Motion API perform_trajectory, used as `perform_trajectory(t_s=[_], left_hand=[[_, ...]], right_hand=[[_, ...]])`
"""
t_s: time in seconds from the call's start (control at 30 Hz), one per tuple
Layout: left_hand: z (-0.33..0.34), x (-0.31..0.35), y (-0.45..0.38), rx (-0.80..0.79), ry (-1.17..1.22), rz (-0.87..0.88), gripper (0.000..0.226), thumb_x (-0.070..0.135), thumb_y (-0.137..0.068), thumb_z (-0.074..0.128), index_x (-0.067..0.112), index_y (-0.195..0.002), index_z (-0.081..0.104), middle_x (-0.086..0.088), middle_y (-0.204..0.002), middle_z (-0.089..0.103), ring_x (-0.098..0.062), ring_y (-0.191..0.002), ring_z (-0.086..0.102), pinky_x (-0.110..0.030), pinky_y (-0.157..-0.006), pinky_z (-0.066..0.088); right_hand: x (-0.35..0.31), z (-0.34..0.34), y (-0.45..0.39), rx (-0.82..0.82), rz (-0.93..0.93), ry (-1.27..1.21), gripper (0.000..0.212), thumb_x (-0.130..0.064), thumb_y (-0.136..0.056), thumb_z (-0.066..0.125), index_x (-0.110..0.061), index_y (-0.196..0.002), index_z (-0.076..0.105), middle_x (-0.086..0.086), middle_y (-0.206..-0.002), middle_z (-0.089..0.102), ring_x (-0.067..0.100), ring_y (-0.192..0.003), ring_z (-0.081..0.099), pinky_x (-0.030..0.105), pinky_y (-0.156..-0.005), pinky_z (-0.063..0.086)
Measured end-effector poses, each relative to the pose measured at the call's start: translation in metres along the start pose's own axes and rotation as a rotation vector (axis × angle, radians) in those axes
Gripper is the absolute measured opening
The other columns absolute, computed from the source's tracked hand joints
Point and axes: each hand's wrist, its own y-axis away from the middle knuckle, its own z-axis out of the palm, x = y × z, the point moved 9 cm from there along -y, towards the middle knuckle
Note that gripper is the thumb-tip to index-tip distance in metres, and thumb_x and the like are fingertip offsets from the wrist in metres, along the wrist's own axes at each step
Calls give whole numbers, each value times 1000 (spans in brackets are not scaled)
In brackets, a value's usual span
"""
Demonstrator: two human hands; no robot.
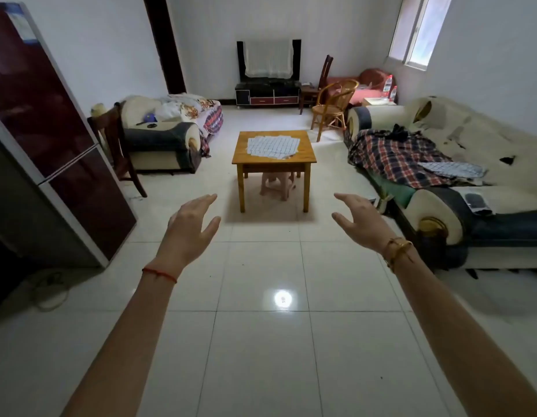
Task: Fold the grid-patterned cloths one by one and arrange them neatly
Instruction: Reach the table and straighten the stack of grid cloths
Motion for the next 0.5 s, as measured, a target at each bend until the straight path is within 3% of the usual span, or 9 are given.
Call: perform_trajectory(t_s=[0.5], left_hand=[[34, -9, -14, 33, 12, -36, 50, 31, -96, 51, 20, -144, 40, -3, -144, 47, -20, -135, 40, -50, -109, 36]], right_hand=[[31, 30, -31, -12, -9, -38, 50, -28, -94, 53, -13, -140, 40, 7, -140, 47, 21, -133, 37, 36, -110, 30]])
